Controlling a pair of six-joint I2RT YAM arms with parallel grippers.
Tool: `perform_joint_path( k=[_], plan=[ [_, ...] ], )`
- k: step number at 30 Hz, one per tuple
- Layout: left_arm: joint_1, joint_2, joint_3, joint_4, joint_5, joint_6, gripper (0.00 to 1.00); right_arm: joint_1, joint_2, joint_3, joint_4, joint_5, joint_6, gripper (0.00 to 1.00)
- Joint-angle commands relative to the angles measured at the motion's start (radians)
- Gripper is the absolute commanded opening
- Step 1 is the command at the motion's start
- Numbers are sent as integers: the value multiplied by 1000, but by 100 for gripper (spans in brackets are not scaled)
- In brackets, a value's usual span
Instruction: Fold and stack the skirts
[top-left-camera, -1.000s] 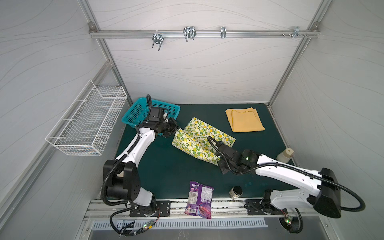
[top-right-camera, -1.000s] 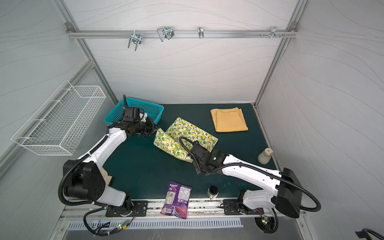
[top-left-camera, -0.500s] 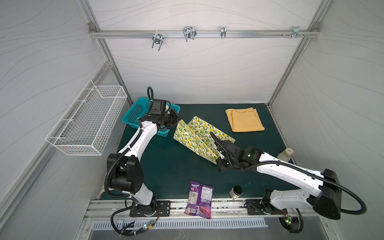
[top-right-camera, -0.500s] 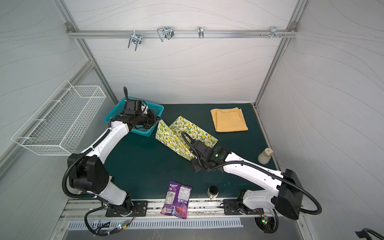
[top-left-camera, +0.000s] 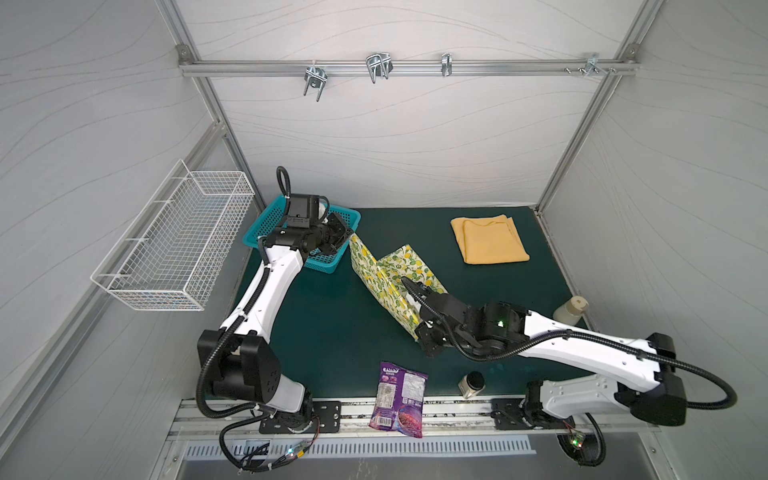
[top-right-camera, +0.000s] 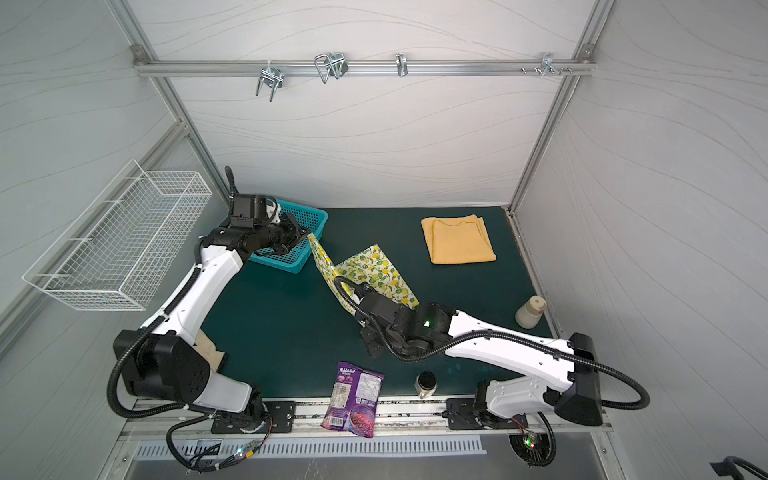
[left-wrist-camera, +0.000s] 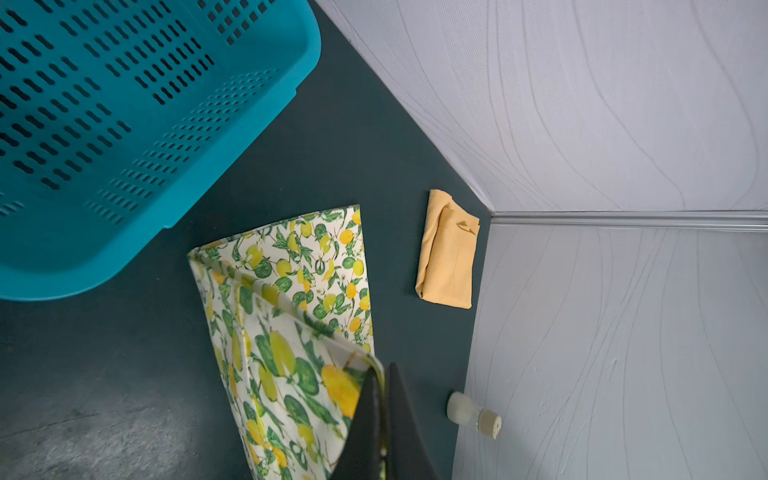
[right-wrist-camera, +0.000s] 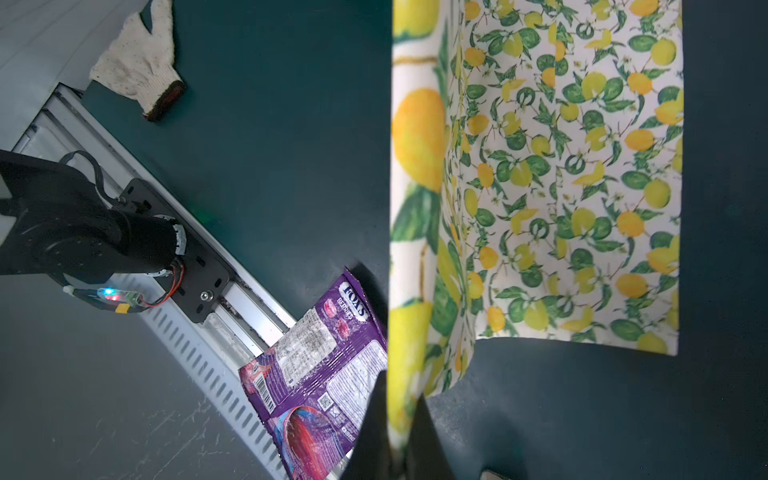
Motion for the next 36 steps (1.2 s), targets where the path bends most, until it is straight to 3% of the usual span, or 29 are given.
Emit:
perform_joint_path(
  k=[1, 8, 15, 22, 29, 36],
  plan=[
    [22, -27, -12, 45, -8, 14, 0, 9, 21, -2, -63, 37, 20, 7],
    [18, 19, -30, 62, 30, 30, 0, -78, 5, -77, -31, -1, 22, 8],
    [-3, 26, -74, 93, -24, 7, 0, -288, -8, -160, 8, -87, -72, 8],
    [-21, 15, -108, 119, -57, -13, 0, -463, 47, -83, 2, -158, -194, 8],
    [-26, 18, -112, 132, -64, -15, 0, -548, 137, 83, -51, -204, -261, 7],
    [-42, 117, -63, 135, 2, 12, 0, -547, 82, -16, -26, -276, -210, 8]
  ],
)
